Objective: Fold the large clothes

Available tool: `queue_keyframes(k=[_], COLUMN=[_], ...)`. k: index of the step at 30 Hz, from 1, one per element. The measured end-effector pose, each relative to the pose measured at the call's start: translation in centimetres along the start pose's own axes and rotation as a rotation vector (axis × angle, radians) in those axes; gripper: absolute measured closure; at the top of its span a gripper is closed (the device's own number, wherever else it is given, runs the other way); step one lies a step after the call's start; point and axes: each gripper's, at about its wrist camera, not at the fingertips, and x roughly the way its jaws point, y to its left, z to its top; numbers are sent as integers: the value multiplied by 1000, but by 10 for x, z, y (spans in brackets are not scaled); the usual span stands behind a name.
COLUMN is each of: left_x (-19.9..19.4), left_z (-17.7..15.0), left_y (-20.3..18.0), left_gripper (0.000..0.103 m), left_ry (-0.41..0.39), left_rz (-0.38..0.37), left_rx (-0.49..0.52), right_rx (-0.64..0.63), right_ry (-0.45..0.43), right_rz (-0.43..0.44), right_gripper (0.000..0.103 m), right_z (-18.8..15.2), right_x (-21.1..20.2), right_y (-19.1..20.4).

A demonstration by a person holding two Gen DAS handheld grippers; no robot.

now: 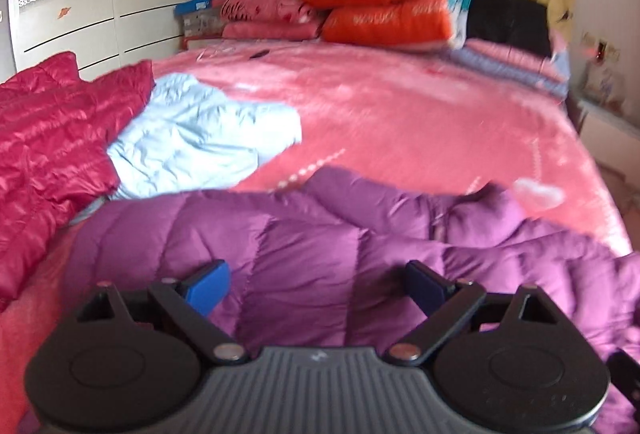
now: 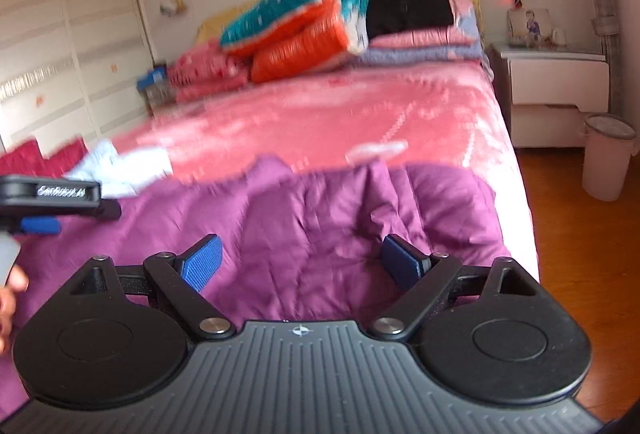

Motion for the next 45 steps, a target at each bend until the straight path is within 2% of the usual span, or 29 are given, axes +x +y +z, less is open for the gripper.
queue_keyframes(k=[5,14,19,22,28,30,34,37,40,45], left_x=[15,32,29,12,-61,-81,-101,-112,-125,-148], left_z=[-10,-27,-26,-20,-38,-48,-77,-104,-127,-146], left_y=[-8,-5,-7,-1,23,33,46,49,52,54], left_gripper=[0,0,0,1,1,1,1,1,1,1], left_ry=[-36,-108,-104,-67,-84,-68,27,83,126,169], left_rz=[22,-19,-13,-21,-20,-15,-1,10,-12,-50], left_rx=[57,63,74,81,99,98,118,145,149,131], right_rx=[-37,-89,-91,-74,-64,-72,-121,-155,-177,-189], right_ry=[58,85,82,79,51,50,94,153,225,326], right_rz=[-28,-70,-76,-58,-40,-8,46,41,24,13], right_gripper=[0,0,0,0,0,0,0,0,0,0], right_z=[-6,-8,-8,-6,4,5,-8,-26,-44,-68], right_x=[10,20,21,17,-16,-33,-56,-68,-76,-95], right_y=[2,9,9,3,3,11,35,50,58,58])
